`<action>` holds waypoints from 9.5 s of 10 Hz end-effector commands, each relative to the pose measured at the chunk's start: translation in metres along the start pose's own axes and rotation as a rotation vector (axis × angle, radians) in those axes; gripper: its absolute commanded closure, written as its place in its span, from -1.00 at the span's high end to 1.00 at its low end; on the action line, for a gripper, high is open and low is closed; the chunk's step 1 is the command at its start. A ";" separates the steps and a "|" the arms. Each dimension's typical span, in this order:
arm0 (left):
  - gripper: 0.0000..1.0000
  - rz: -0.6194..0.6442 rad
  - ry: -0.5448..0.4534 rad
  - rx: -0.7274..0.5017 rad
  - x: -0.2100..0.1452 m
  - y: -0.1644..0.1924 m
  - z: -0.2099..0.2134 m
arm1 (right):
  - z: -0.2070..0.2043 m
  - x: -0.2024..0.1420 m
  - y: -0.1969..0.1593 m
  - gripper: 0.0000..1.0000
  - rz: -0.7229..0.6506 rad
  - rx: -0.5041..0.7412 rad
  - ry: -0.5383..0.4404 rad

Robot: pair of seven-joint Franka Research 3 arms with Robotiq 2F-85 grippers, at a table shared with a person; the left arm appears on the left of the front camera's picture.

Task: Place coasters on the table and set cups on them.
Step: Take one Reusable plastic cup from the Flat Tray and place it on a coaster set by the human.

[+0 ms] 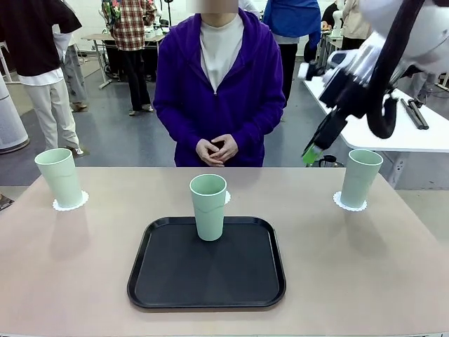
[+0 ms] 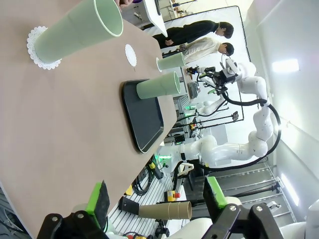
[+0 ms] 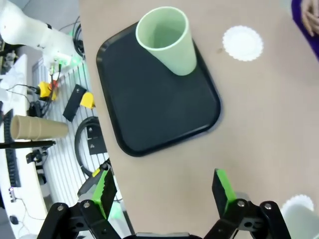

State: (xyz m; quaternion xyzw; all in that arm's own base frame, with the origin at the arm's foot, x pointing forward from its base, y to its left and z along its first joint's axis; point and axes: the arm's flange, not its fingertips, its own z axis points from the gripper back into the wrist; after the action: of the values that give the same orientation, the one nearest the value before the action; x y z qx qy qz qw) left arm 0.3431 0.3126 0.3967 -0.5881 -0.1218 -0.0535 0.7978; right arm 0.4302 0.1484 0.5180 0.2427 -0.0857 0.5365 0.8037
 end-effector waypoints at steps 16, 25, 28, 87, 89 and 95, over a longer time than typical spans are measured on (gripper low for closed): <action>1.00 -0.002 -0.004 0.004 -0.001 -0.001 0.001 | -0.089 -0.031 0.007 1.00 0.290 0.064 -0.653; 1.00 -0.002 -0.004 0.004 -0.001 -0.001 0.001 | -0.191 -0.050 -0.049 1.00 0.297 0.173 -0.850; 1.00 -0.002 -0.004 0.004 -0.001 -0.001 0.001 | -0.208 -0.048 -0.059 1.00 0.273 0.154 -0.820; 1.00 -0.002 -0.004 0.004 -0.001 -0.001 0.001 | -0.169 0.070 -0.030 -0.47 0.406 0.199 -0.856; 1.00 -0.002 -0.004 0.004 -0.001 -0.001 0.001 | -0.169 0.070 -0.030 -0.47 0.406 0.199 -0.856; 1.00 -0.002 -0.004 0.004 -0.001 -0.001 0.001 | -0.196 0.089 -0.152 0.62 0.360 0.113 -0.844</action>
State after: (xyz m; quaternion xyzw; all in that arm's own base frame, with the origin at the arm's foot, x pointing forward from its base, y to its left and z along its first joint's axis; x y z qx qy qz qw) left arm 0.3428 0.3133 0.3966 -0.5880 -0.1223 -0.0530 0.7978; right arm 0.5533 0.2587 0.3382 0.4743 -0.4102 0.5163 0.5832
